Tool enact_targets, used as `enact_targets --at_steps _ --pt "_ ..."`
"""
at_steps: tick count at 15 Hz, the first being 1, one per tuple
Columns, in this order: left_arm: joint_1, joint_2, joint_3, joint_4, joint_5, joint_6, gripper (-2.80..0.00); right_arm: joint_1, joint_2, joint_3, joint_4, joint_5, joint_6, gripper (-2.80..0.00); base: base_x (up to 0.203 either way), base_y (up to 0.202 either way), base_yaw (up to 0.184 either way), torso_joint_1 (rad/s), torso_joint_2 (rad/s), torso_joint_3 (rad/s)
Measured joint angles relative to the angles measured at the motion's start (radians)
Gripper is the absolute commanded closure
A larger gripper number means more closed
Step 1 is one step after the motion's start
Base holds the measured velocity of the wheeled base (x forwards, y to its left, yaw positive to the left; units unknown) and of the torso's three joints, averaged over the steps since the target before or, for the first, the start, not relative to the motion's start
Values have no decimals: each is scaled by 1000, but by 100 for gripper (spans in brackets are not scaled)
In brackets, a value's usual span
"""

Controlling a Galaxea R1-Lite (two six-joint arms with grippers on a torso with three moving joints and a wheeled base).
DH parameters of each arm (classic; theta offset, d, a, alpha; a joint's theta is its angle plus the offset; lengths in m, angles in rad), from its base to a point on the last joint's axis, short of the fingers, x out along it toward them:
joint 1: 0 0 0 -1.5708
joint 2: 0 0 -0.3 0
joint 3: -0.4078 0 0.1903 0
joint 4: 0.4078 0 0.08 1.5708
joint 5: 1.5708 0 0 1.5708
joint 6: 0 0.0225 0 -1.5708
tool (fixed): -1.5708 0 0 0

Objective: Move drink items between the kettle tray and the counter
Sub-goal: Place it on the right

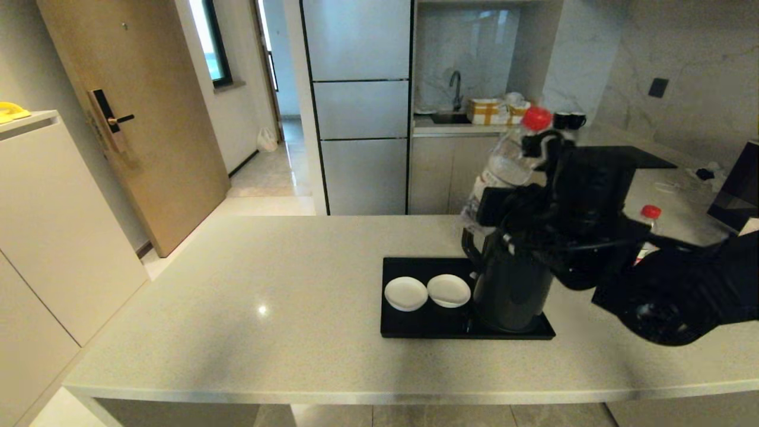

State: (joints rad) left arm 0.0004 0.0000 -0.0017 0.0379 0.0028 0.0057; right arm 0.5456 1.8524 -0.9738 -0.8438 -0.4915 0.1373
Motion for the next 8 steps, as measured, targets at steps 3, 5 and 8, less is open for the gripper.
enact_targets --at_steps 3,5,8 --pt "0 0 0 0 0 0 0 -109 -54 -94 61 -52 9 0 0 0 0 0 0 0" --pt "0 0 0 0 0 0 0 -182 -67 -154 93 -79 10 0 0 0 0 0 0 0" --pt "0 0 0 0 0 0 0 -290 -69 -228 139 -88 12 0 0 0 0 0 0 0"
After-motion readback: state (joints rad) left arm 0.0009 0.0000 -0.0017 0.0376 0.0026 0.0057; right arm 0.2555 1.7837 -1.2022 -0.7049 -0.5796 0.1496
